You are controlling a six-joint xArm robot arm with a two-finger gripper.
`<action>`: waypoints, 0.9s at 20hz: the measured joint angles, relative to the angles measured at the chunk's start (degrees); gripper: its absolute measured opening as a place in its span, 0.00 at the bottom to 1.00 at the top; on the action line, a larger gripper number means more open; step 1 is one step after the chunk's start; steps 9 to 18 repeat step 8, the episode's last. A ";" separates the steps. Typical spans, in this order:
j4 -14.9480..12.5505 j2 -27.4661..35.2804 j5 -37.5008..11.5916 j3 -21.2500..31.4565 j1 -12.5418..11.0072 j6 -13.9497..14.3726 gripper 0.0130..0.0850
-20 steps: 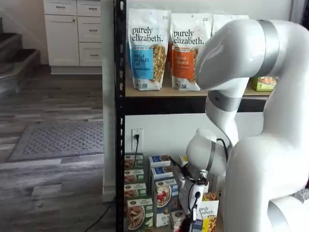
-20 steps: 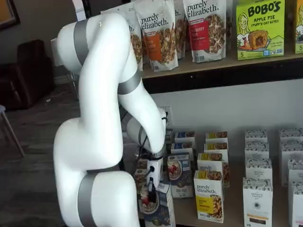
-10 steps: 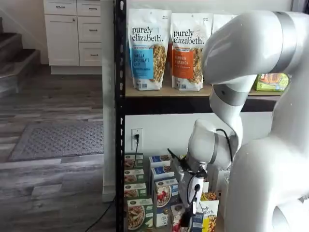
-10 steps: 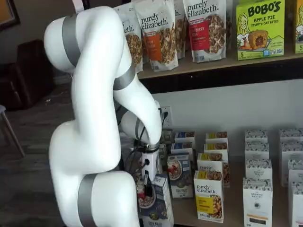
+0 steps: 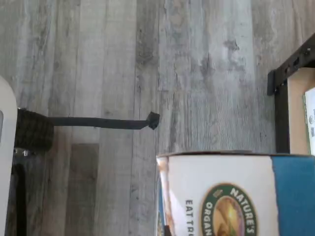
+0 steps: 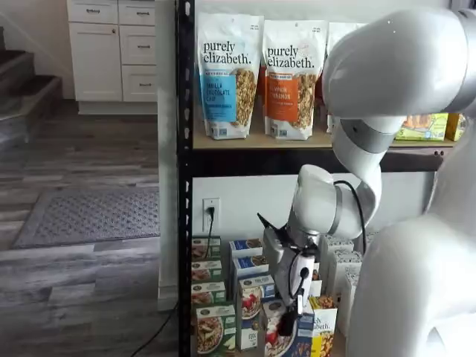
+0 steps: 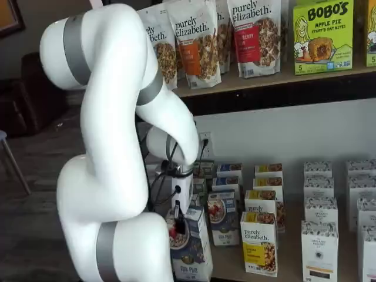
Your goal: Pick up the blue and white box that is on the bottom shelf, the second box from the left
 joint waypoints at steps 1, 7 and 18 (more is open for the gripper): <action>-0.33 -0.50 0.50 -0.09 0.00 0.41 0.44; -1.80 -2.27 3.08 -0.80 0.20 2.30 0.44; -1.93 -2.44 3.44 -0.95 0.24 2.51 0.44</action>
